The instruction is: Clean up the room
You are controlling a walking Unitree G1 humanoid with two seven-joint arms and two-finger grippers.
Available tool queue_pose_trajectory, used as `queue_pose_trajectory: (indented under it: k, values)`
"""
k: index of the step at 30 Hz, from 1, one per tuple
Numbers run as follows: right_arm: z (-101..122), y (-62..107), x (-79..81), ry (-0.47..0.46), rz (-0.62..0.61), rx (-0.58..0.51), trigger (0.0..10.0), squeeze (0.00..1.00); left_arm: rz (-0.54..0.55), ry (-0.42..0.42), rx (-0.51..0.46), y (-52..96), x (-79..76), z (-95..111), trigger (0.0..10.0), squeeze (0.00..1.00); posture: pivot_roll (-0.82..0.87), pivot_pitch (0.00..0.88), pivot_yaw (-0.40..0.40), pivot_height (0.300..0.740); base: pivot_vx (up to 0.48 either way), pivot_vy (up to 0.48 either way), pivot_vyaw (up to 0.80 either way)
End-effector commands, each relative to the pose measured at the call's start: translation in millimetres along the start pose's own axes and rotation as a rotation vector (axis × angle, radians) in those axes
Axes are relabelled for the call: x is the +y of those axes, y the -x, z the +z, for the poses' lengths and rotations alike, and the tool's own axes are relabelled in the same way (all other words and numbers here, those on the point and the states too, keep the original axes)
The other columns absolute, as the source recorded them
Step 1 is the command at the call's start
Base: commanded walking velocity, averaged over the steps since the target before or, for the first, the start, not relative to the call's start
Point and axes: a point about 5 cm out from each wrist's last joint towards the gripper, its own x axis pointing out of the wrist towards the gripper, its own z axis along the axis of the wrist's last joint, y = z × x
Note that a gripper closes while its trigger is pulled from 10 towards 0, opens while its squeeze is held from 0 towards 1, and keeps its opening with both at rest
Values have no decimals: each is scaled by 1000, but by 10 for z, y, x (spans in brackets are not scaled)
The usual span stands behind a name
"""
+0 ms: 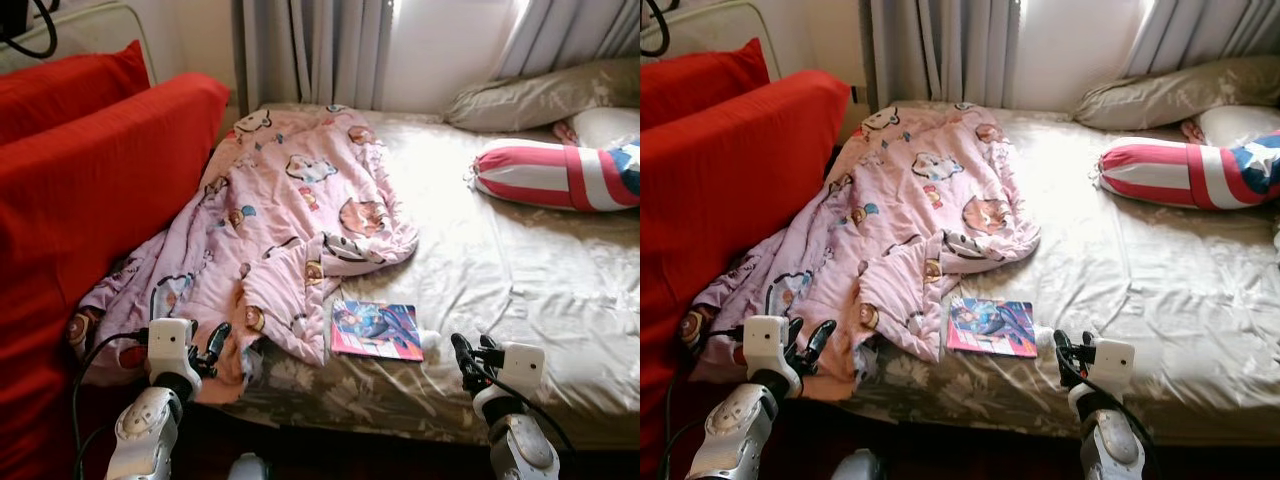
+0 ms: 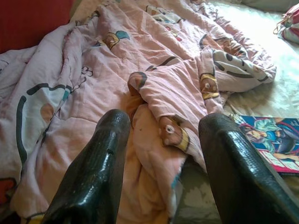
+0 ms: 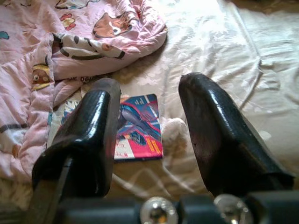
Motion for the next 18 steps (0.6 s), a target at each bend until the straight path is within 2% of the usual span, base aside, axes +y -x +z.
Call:
queue_pose_trajectory:
  k: [1, 6, 18]
  values:
    - [-17, -4, -21, 2, -9, 15, 10000, 0, -10, -3, 0, -34, -9, 21, 10000, 0, 55, 0, -62, 656, 300, 0, 0]
    - [4, -30, 11, 6, 6, 11, 10000, 0, -6, -7, 3, -40, 3, 24, 10000, 0, 51, 0, -63, 656, 302, 0, 0]
    - [-24, 24, -65, 19, -10, 22, 10000, 0, -8, -5, 9, -39, -14, 8, 10000, 0, 45, 0, -57, 656, 304, 0, 0]
